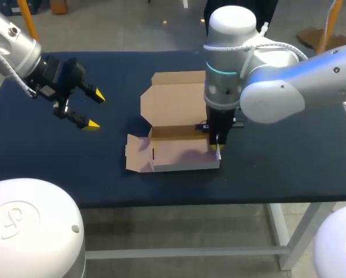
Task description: Assemble the packaging by folding the flat box into shape, placing the metal phone stand inside, and closing the box properly
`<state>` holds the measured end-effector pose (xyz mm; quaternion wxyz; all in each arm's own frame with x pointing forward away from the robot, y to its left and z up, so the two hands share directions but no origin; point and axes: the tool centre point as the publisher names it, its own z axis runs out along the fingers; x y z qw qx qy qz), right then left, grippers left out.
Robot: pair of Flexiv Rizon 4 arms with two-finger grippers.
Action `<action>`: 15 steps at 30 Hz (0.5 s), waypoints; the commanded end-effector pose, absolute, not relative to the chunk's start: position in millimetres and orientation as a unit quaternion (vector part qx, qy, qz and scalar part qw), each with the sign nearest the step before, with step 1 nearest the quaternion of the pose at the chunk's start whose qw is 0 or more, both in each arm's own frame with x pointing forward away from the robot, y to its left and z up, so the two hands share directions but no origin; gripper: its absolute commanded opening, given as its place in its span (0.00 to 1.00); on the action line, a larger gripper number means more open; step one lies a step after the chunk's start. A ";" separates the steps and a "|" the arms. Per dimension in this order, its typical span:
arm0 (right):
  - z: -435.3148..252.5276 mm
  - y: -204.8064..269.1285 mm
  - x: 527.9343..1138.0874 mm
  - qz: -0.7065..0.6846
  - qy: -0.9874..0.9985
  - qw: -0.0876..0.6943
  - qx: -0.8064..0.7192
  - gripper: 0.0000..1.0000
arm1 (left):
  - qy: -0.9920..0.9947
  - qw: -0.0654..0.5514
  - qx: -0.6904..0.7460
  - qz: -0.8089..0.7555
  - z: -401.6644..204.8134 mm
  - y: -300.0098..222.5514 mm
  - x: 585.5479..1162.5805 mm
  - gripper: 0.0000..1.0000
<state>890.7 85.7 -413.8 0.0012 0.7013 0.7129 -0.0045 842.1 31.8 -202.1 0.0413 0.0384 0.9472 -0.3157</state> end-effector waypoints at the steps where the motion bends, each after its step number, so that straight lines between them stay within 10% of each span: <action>1: -414.5 87.4 892.6 -0.006 0.711 0.000 0.703 0.00 | 0.948 0.040 0.038 -0.314 -200.9 32.4 841.5 1.00; 15: -415.1 86.4 892.3 -0.003 0.708 -0.003 0.706 0.00 | 0.948 0.040 0.038 -0.314 -200.9 32.4 841.5 1.00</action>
